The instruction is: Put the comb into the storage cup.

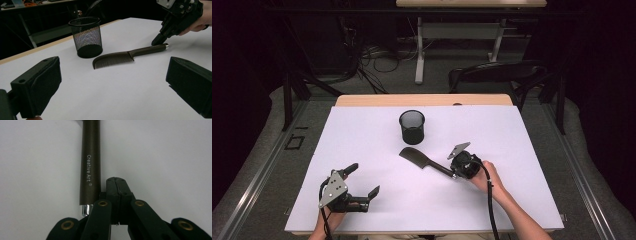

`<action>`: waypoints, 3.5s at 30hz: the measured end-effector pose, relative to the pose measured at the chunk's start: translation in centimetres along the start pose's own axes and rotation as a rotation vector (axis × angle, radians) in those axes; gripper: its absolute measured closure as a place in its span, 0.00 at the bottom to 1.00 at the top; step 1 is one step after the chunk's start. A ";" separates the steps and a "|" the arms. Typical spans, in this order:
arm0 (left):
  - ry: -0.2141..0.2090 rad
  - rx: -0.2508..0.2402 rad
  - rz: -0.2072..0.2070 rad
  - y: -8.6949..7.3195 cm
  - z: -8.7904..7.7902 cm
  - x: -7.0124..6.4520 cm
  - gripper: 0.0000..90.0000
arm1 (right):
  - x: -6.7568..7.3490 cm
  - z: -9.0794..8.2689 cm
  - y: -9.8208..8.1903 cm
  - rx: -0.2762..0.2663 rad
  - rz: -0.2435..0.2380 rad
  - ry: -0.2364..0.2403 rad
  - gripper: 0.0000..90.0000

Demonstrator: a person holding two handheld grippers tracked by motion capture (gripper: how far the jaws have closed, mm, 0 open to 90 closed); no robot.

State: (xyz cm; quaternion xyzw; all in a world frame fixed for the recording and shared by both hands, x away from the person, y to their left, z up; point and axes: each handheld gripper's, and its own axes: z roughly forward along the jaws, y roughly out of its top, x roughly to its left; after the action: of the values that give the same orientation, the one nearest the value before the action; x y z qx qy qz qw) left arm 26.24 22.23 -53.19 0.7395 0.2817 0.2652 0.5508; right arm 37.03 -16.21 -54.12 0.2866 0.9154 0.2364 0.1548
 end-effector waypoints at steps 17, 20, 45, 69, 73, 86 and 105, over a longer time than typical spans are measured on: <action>0.004 -0.002 0.005 0.1 -0.3 -0.1 0.00 | -1.2 -1.7 0.0 -0.055 0.058 0.003 0.66; 0.005 0.000 -0.003 0.0 -0.2 0.0 0.00 | -1.3 -2.0 0.1 -0.058 0.071 0.008 0.53; 0.002 0.002 0.000 0.0 0.0 0.0 0.00 | -0.9 -3.8 2.1 -0.038 0.052 0.084 0.03; 0.018 0.003 0.019 0.1 -0.3 -0.1 0.00 | 0.0 -3.3 5.4 0.035 -0.024 0.112 0.00; 0.014 0.001 0.018 0.1 -0.3 -0.1 0.00 | -0.2 -2.7 5.8 0.051 -0.017 0.122 0.00; 0.014 0.004 0.017 0.1 -0.3 -0.1 0.00 | 0.4 -0.7 7.2 0.107 -0.046 0.145 0.00; 0.019 0.001 0.013 0.1 -0.6 0.0 0.00 | 1.2 1.8 9.2 0.230 -0.090 0.124 0.10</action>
State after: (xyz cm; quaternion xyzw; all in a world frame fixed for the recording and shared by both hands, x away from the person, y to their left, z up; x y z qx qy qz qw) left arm 25.85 22.57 -52.96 0.7390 0.2822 0.2759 0.5460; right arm 41.00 -8.18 -50.99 0.2458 0.9563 0.1398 0.0746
